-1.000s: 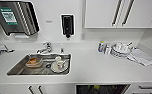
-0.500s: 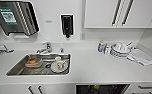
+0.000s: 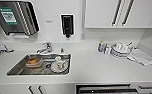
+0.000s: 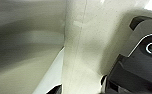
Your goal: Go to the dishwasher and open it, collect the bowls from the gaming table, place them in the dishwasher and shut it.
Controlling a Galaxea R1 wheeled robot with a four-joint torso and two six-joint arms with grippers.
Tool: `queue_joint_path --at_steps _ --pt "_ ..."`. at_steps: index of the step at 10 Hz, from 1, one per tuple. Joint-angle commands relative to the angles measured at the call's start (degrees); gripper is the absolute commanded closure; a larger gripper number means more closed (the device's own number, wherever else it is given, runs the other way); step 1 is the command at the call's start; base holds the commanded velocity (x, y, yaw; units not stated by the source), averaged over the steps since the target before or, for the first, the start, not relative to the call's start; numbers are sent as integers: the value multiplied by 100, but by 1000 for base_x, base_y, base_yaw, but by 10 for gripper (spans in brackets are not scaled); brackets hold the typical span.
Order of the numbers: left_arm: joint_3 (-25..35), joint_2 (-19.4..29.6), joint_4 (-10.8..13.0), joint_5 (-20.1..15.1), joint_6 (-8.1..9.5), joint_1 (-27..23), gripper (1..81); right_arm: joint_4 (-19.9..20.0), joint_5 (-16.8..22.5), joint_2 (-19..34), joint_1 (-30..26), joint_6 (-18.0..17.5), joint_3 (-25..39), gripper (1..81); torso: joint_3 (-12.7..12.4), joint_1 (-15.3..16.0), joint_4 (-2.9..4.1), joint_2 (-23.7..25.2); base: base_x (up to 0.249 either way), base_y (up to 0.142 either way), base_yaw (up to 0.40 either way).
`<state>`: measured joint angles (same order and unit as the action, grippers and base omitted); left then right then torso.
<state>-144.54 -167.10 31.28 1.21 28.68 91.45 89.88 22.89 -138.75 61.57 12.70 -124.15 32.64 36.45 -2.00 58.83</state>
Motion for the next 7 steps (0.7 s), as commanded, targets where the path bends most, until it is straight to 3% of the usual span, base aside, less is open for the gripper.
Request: queue_joint_path --at_steps 1,3,4,6,7 --pt "-347 0 62 -332 -56 -254 10 -243 769 -41 324 2008 -601 10 0 0 0 0 0 0 0" --pt "-645 -70 63 -323 -74 -342 10 -629 1112 -497 728 3858 -1302 10 0 0 0 0 0 0 0" --pt "-793 -87 62 -288 -65 -395 10 -613 1096 -715 930 4611 -1625 10 0 0 0 0 0 0 0" --pt "-935 -87 36 -279 -65 -448 10 -647 1130 -1243 1168 5782 -2373 10 0 0 0 0 0 0 0" --pt "-987 -87 36 -279 -65 -457 10 -580 1138 -1471 1308 6739 -2696 10 0 0 0 0 0 0 0"
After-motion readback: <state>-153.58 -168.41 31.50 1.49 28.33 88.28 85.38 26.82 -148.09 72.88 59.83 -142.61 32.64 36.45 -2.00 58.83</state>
